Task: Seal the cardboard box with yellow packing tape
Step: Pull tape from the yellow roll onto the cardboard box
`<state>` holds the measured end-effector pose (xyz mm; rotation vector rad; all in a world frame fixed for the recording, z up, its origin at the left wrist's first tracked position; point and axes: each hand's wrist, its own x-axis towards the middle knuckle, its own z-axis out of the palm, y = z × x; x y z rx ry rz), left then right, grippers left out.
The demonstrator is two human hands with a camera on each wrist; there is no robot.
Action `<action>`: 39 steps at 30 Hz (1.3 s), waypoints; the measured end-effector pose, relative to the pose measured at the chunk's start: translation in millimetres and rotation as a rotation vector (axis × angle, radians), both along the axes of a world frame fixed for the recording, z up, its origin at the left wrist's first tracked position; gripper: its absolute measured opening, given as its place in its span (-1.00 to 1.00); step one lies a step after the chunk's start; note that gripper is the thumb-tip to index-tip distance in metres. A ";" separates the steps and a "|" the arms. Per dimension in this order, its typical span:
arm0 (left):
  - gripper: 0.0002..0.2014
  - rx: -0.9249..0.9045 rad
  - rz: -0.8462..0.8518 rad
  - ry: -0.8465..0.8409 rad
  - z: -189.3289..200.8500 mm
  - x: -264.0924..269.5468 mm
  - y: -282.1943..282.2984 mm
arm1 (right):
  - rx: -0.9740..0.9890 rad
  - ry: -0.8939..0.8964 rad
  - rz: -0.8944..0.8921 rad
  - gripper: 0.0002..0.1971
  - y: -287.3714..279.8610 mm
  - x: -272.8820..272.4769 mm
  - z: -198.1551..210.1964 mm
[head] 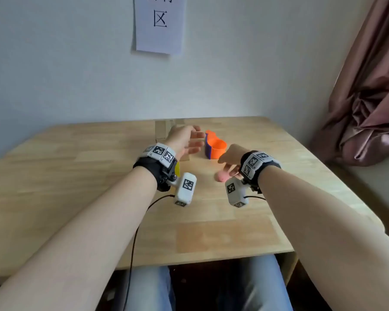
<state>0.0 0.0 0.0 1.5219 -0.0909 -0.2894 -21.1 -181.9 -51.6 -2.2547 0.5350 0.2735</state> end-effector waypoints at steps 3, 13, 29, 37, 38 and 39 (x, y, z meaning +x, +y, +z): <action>-0.75 0.011 0.001 -0.009 -2.6 13.3 -6.5 | -0.182 0.087 0.017 -0.75 -4.8 6.8 -12.5; -0.74 -0.010 0.101 -0.100 7.1 47.2 27.5 | 0.136 0.019 0.084 -0.83 2.2 33.2 -31.4; -0.55 0.219 -0.022 0.247 -74.3 86.2 85.0 | -0.201 -0.569 0.553 -0.68 59.7 90.0 40.7; -0.25 0.185 -0.140 0.178 -88.0 89.9 91.1 | -0.397 -0.528 0.738 -0.71 67.7 96.1 51.2; -0.25 0.181 -0.145 0.167 -89.1 90.0 91.5 | -0.411 -0.530 0.753 -0.73 68.8 95.6 51.5; -0.31 0.171 -0.151 0.155 -89.4 89.5 91.6 | -0.425 -0.531 0.766 -0.75 69.9 95.1 51.4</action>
